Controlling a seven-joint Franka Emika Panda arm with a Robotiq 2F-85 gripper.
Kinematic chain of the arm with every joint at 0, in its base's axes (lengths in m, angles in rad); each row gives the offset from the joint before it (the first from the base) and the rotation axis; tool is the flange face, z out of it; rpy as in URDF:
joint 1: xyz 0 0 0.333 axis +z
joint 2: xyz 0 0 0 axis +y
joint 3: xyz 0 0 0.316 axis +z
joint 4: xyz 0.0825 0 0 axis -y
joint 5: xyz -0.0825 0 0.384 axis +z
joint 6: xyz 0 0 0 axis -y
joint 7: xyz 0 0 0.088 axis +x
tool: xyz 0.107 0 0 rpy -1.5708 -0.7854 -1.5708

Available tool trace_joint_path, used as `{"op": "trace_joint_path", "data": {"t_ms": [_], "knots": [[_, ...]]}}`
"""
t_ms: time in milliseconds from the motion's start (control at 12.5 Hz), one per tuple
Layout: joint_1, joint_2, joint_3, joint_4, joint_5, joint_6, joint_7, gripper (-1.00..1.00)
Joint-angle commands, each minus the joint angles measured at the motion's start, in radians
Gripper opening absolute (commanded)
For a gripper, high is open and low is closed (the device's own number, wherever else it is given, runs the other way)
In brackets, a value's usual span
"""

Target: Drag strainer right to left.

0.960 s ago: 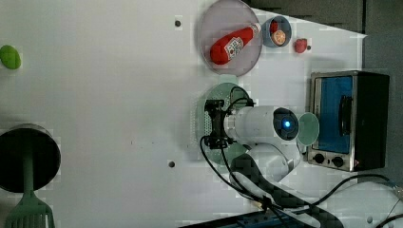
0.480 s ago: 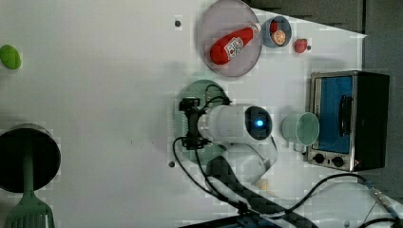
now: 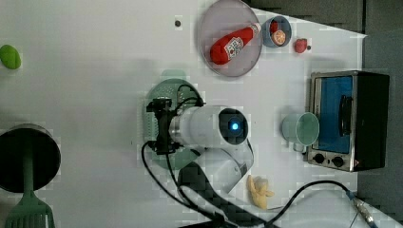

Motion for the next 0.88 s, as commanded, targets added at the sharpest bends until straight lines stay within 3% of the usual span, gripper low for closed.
{"op": "trace_joint_path", "data": {"t_ms": [80, 560, 880], "knots": [[0.017, 0.007, 0.000, 0.026, 0.006, -0.015, 0.091, 1.00], [0.039, -0.009, -0.006, 0.042, 0.025, -0.031, 0.099, 1.00], [0.033, -0.179, -0.047, 0.045, 0.024, -0.285, -0.022, 1.00]]}}
